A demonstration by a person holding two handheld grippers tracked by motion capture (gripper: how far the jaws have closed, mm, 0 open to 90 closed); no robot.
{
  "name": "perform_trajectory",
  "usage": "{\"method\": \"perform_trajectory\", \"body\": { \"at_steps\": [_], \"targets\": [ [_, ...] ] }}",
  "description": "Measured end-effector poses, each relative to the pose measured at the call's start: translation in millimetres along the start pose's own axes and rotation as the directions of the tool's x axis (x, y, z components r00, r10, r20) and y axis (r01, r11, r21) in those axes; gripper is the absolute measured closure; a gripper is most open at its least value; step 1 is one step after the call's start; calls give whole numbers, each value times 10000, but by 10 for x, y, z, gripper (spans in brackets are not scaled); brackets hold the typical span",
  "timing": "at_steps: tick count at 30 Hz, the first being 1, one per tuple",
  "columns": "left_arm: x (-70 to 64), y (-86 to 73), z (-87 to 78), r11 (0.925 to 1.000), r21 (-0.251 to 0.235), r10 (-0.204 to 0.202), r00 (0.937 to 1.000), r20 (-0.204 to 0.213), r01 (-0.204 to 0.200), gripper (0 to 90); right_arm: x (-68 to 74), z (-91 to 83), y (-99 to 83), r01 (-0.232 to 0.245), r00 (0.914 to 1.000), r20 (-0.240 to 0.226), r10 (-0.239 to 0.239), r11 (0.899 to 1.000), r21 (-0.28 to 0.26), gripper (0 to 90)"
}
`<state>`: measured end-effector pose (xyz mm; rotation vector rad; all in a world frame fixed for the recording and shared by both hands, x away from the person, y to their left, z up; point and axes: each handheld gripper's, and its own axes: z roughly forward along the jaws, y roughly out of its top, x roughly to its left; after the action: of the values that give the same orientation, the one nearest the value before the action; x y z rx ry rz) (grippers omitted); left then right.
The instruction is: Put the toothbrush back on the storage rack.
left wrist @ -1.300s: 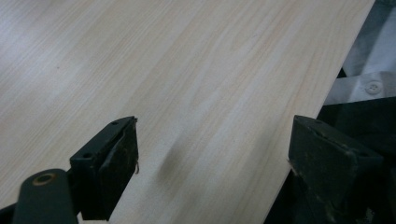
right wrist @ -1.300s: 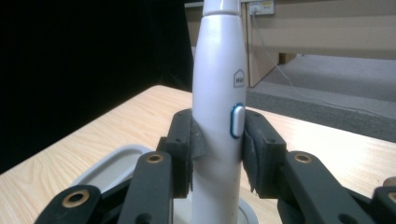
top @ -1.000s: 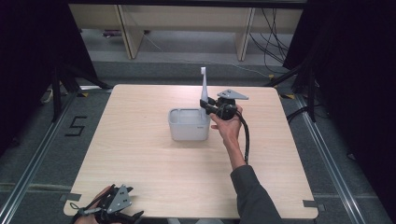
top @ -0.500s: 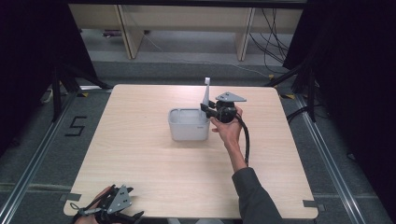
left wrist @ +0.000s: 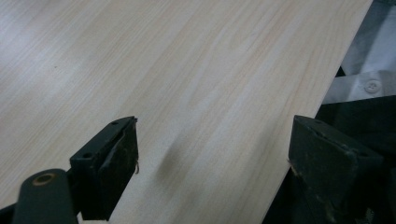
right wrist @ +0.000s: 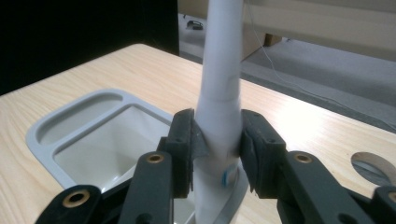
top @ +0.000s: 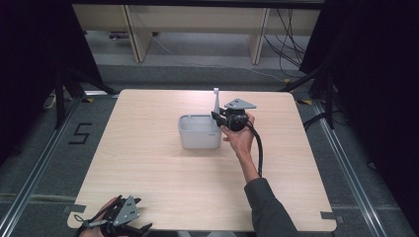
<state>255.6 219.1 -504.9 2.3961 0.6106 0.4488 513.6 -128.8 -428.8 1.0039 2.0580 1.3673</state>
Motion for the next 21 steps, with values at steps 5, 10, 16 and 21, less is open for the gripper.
{"method": "perform_trajectory", "body": {
  "at_steps": [5, 10, 16, 21],
  "targets": [
    [8, 7, -5, 9998, 46, 215, 9998, -30, -215, 158, 13, -41, 36, -415, 9991, -118, 413, 9989, -206, 579],
    [6, 4, 0, 10000, -8, 72, 9999, -76, -72, 158, 20, -77, 35, -568, 9983, -145, 566, 9982, -164, 465],
    [13, 7, 2, 9998, -28, 207, 9997, -99, -208, 158, 19, -171, 46, -645, 9976, -273, 636, 9973, -346, 356],
    [15, 6, 1, 9996, 117, 242, 9996, -147, -241, 158, 33, -245, 51, -744, 9967, -354, 731, 9966, -367, 327]
  ]
}}
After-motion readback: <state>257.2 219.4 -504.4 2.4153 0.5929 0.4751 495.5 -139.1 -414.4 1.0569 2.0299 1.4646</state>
